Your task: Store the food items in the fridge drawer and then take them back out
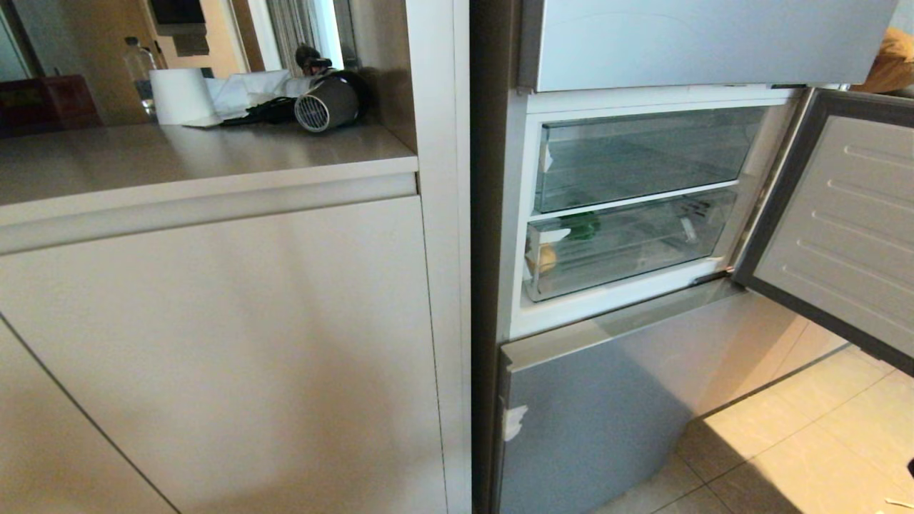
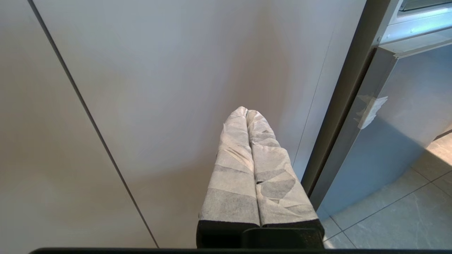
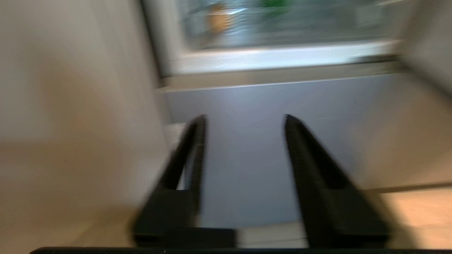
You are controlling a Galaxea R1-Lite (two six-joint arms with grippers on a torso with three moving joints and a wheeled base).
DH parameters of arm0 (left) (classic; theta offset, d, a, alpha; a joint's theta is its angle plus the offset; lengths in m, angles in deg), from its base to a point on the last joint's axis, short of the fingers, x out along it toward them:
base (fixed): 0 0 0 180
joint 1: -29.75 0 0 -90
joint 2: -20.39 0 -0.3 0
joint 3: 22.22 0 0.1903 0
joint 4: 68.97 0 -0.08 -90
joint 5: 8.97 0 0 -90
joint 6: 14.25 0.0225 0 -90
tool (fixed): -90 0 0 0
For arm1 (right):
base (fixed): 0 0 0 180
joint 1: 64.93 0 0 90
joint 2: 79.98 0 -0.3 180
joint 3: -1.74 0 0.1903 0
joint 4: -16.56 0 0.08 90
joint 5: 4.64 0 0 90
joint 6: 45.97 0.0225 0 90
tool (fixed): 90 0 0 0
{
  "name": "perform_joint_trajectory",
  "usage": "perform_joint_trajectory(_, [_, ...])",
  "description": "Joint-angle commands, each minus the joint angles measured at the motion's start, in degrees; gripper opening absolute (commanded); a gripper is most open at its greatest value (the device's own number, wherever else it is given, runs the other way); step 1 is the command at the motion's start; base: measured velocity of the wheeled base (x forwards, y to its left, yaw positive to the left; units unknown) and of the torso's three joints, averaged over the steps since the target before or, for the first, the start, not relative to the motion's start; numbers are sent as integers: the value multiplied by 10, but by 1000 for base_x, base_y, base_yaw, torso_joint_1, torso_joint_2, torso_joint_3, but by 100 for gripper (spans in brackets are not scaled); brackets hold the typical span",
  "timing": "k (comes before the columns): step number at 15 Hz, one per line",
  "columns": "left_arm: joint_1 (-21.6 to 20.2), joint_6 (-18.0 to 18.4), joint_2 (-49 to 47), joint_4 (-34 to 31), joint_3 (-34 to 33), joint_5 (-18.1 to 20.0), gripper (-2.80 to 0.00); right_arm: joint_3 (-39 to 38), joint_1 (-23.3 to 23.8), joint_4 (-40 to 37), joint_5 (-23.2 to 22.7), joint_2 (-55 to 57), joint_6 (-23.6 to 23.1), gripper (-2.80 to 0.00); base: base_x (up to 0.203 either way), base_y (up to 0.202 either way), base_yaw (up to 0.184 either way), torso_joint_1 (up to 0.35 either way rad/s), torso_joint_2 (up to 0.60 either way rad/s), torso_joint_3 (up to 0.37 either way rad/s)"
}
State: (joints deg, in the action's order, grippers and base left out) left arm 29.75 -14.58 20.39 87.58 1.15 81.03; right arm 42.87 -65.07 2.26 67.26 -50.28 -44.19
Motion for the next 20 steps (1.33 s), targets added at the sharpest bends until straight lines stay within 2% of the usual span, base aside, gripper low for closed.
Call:
perform_joint_trajectory(1, [0, 0, 0, 0, 0, 0, -280, 14, -1, 51, -37, 173, 4, 0, 0, 0, 0, 0, 0, 0])
perform_joint_trajectory(6, [0, 0, 0, 0, 0, 0, -280, 35, -3, 318, -127, 473, 13, 0, 0, 0, 0, 0, 0, 0])
perform_joint_trajectory(9, [0, 0, 0, 0, 0, 0, -280, 38, -10, 483, -164, 599, 13, 0, 0, 0, 0, 0, 0, 0])
perform_joint_trajectory(13, [0, 0, 0, 0, 0, 0, -280, 87, -25, 573, -172, 700, 5, 0, 0, 0, 0, 0, 0, 0])
perform_joint_trajectory(15, [0, 0, 0, 0, 0, 0, -280, 109, -37, 608, -152, 744, -17, 0, 0, 0, 0, 0, 0, 0])
perform_joint_trajectory(20, [0, 0, 0, 0, 0, 0, -280, 132, -114, 684, -10, 813, -32, 0, 0, 0, 0, 0, 0, 0])
